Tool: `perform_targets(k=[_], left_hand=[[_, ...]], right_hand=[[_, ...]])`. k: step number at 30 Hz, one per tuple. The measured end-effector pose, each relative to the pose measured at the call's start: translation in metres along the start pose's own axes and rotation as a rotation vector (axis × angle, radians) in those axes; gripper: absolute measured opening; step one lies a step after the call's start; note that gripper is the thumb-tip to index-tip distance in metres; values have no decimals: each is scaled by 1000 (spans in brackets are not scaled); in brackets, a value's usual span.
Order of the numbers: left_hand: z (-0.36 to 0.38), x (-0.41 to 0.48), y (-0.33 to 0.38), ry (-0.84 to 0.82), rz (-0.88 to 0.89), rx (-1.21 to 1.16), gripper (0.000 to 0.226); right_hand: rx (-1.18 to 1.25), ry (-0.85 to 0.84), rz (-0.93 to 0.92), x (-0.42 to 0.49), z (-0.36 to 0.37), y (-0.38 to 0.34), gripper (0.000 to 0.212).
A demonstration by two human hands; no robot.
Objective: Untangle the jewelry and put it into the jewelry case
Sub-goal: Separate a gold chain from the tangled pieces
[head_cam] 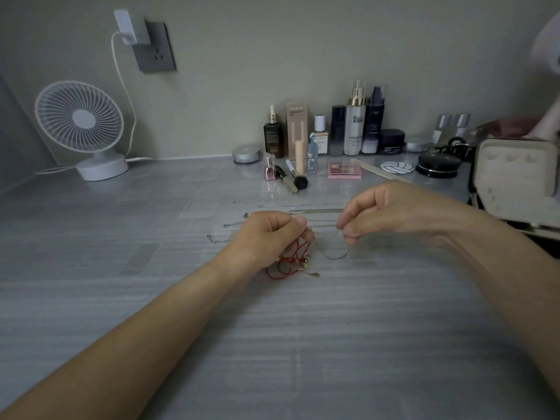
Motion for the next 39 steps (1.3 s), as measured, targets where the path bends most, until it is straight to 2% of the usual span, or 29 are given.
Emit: perform_targets(k=[4, 6, 9, 14, 17, 20, 25, 31, 33, 36, 39], left_hand=[[0, 0, -1, 18, -37, -12, 35], [-1, 0, -1, 15, -46, -1, 36], [0, -2, 1, -15, -42, 12, 33], [3, -3, 3, -35, -14, 13, 36], [0, -4, 5, -66, -23, 14, 35], [-3, -4, 8, -107, -58, 30, 20], [-5, -2, 4, -66, -56, 49, 13], [-7, 0, 3, -36, 23, 55, 17], [-6, 0, 2, -30, 36, 49, 18], [-6, 1, 2, -46, 50, 28, 19], [-6, 0, 3, -39, 53, 7, 20]], right_hand=[[-156, -4, 30, 2, 1, 3, 12], [-154, -2, 12, 3, 1, 3, 13], [-101, -97, -4, 3, 6, 4, 11], [-254, -166, -46, 8, 23, 9, 10], [-189, -122, -94, 8, 25, 8, 14], [-116, -44, -109, 9, 22, 8, 17], [-13, 20, -97, 9, 20, 6, 18], [-129, 97, -135, 8, 20, 5, 13], [-123, 85, -129, 10, 21, 5, 8], [-83, 35, -99, 12, 24, 8, 16], [-50, -50, -76, 12, 27, 11, 16]])
Point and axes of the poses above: each hand's wrist, its own x-axis towards the middle knuckle, its own z-axis out of the palm, y = z × x, the point moved 1 cm from there along x, towards the middle knuckle, and after that the axes turned 2 degrees about x, right-handed, at the moved point
